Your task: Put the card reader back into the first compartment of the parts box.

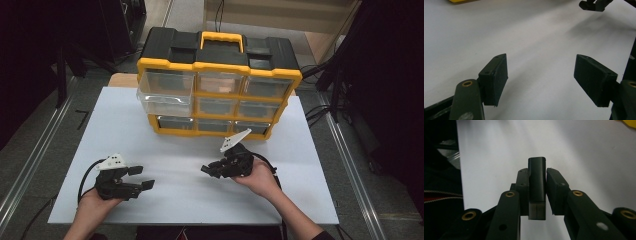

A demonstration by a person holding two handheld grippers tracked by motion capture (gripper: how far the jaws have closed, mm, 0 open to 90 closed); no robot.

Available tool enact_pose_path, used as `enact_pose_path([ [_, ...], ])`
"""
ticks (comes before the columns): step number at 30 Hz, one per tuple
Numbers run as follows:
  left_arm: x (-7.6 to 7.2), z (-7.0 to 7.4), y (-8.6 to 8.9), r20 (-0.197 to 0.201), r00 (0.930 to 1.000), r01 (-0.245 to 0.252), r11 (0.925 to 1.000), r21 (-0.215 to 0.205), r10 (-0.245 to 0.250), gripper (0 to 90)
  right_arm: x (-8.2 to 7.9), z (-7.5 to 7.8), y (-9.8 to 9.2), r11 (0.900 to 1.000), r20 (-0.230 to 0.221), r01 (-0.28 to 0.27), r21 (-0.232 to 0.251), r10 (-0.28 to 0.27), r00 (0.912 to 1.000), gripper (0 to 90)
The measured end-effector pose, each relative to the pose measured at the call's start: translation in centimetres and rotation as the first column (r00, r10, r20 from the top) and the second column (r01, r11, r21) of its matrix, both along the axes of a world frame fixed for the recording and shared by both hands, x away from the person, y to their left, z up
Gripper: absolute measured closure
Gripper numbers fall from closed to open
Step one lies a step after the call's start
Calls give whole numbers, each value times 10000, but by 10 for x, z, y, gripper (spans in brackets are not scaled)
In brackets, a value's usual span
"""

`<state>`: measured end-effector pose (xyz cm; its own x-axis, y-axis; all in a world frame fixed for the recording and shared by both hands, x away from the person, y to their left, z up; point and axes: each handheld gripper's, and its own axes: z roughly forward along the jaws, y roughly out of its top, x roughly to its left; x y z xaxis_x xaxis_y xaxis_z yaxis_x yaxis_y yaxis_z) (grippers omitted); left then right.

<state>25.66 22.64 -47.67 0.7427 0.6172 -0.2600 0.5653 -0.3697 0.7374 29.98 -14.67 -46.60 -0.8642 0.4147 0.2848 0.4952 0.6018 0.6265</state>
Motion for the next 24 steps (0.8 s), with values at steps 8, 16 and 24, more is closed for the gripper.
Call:
enact_pose_path([
  [8, 0, 0, 0, -9, 10000, 17, 10000, 42, -17, 286, 2, 6, -10, 9981, -244, -609, -23, 608, 9979, 709],
  [16, 0, 0, 0, 10, 10000, -2, 10000, 14, 2, 286, 4, 15, -17, 9941, -280, -1083, -77, 1081, 9937, 709],
  [24, 0, 1, -1, 48, 10000, 46, 10000, -11, -46, 286, 3, 25, -17, 9897, -349, -1427, -64, 1424, 9892, 709],
])
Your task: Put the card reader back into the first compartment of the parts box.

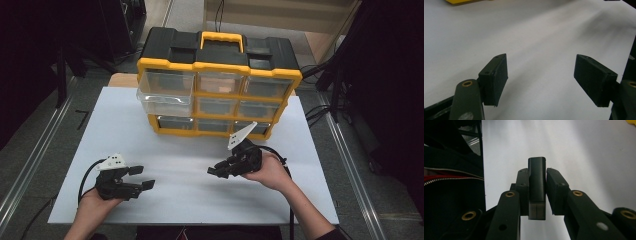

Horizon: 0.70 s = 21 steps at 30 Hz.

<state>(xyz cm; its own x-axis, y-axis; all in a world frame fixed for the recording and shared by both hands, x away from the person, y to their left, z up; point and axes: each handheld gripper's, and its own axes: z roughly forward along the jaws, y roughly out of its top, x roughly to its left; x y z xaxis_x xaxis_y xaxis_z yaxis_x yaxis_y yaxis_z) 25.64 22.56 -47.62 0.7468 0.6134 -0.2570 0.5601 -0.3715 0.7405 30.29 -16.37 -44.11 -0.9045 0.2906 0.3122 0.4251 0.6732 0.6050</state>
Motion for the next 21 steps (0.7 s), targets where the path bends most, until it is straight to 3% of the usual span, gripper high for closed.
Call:
enact_pose_path([
  [7, 0, 1, 1, 25, 10000, 11, 10000, -10, -11, 286, 4, 12, 0, 9995, 123, -250, 179, 248, 9996, 709],
  [21, 0, 0, 1, 50, 10000, -25, 10000, 8, 25, 286, 11, 35, 14, 9975, 105, -711, 27, 710, 9974, 709],
])
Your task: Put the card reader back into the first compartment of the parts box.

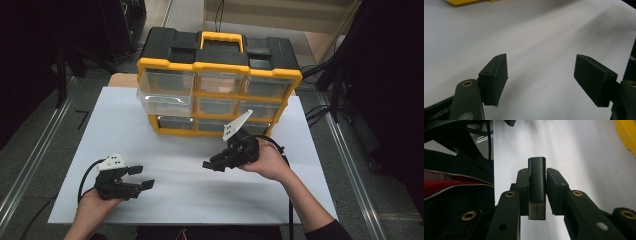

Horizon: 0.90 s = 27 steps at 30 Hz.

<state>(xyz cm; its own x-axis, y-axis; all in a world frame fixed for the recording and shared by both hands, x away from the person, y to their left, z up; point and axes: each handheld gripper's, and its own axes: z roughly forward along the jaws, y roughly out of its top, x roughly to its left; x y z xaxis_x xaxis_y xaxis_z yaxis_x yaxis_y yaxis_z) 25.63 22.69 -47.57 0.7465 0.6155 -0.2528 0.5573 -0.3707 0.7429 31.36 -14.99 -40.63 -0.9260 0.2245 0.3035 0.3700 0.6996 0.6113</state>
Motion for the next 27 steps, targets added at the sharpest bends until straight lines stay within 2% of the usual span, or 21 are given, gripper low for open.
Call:
enact_pose_path([
  [9, 0, 0, 0, 4, 10000, -37, 10000, -71, 37, 285, 6, 9, 9, 9989, 99, -393, -257, 396, 9992, 709],
  [19, 0, -1, 1, 39, 9999, -104, 9999, 21, 104, 285, 7, 18, 15, 9989, 62, -386, -254, 388, 9992, 709],
  [21, -1, -1, -1, 68, 10000, -36, 10000, 74, 36, 285, 7, 22, 15, 9989, -19, -383, -259, 383, 9993, 709],
  [23, -1, -1, -1, 81, 10000, -7, 10000, 74, 7, 285, 9, 29, 15, 9989, 22, -454, -96, 454, 9990, 709],
  [27, -1, -1, 0, 69, 10000, -53, 10000, 54, 52, 285, 10, 38, 13, 9991, 122, -416, -83, 417, 9991, 709],
])
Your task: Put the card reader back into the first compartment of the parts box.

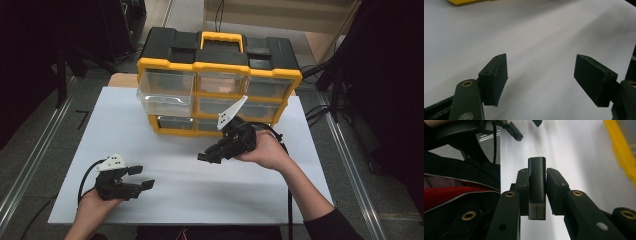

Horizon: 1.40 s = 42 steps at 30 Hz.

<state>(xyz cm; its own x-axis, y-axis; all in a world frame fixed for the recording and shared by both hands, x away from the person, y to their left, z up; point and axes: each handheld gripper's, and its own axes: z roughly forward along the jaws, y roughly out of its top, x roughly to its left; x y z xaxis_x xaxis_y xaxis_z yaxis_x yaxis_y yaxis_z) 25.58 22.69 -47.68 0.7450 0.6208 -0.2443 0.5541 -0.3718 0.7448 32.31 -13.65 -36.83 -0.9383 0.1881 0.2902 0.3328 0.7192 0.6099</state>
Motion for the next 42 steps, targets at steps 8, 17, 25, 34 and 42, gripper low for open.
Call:
enact_pose_path([
  [8, -1, 0, 0, 9, 10000, 15, 10000, 4, -15, 285, 6, 21, -2, 10000, -5, -64, 3, 64, 10000, 709],
  [17, -1, 1, 0, 13, 10000, 1, 10000, 30, -1, 285, 10, 41, -3, 10000, 230, -23, 40, 22, 9997, 709],
  [25, -1, 1, -1, 4, 10000, 5, 10000, 14, -5, 285, 13, 59, -4, 10000, 429, -14, 91, 10, 9991, 709],
  [34, -1, 1, -1, 22, 10000, 0, 10000, -27, 0, 285, 15, 78, -6, 9999, 557, 15, 146, -23, 9984, 709],
  [42, -1, 1, 0, -4, 10000, 44, 10000, -19, -44, 285, 20, 99, -10, 9998, 748, 52, 205, -67, 9972, 709],
])
